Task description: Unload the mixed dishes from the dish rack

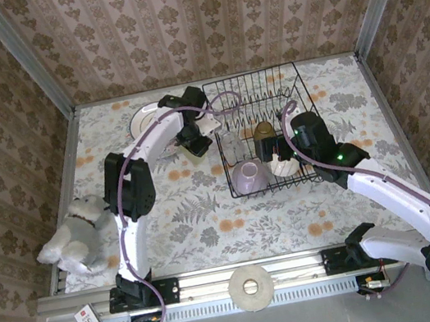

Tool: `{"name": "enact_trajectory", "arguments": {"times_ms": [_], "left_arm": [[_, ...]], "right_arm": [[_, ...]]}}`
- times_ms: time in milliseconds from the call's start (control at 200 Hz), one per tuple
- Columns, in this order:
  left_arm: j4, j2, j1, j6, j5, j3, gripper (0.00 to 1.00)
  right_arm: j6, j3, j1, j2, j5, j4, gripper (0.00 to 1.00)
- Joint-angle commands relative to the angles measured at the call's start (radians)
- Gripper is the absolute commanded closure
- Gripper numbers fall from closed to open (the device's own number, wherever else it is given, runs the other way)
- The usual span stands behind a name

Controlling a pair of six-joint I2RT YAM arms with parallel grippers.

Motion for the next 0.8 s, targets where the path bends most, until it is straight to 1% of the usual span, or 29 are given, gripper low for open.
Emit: {"name": "enact_trajectory", "arguments": {"times_ms": [0,135,365,485,590,740,770,795], "left_arm": [[-0.006,0.008,-0.006,0.014,0.005,0.003,0.95],[-0.007,0.017,-0.007,0.005,0.0,0.0,0.85],[-0.015,0.032,-0.009,-0.01,-0.013,0.012,0.75],[-0.026,0.027,-0.01,-0.023,-0.03,0.03,0.67],[-0.034,0.008,-0.011,-0.027,-0.035,0.044,0.59],[-0.047,-0.018,-0.016,-0.021,-0.031,0.067,0.43],[-0.053,-0.022,-0.018,-0.019,-0.031,0.075,0.41],[-0.057,-0.025,-0.02,-0.018,-0.032,0.081,0.37]], "right_arm": [[-0.015,-0.008,0.01,0.012,0.023,0.018,0.0],[-0.016,-0.008,0.012,0.015,0.023,0.019,0.0],[-0.017,-0.006,0.014,0.016,0.026,0.017,0.0],[-0.018,-0.005,0.015,0.018,0.03,0.014,0.0],[-0.017,-0.005,0.016,0.018,0.03,0.014,0.0],[-0.019,-0.003,0.018,0.021,0.033,0.013,0.0],[-0.019,-0.003,0.017,0.019,0.033,0.013,0.0],[-0.019,-0.003,0.018,0.019,0.033,0.013,0.0]]}}
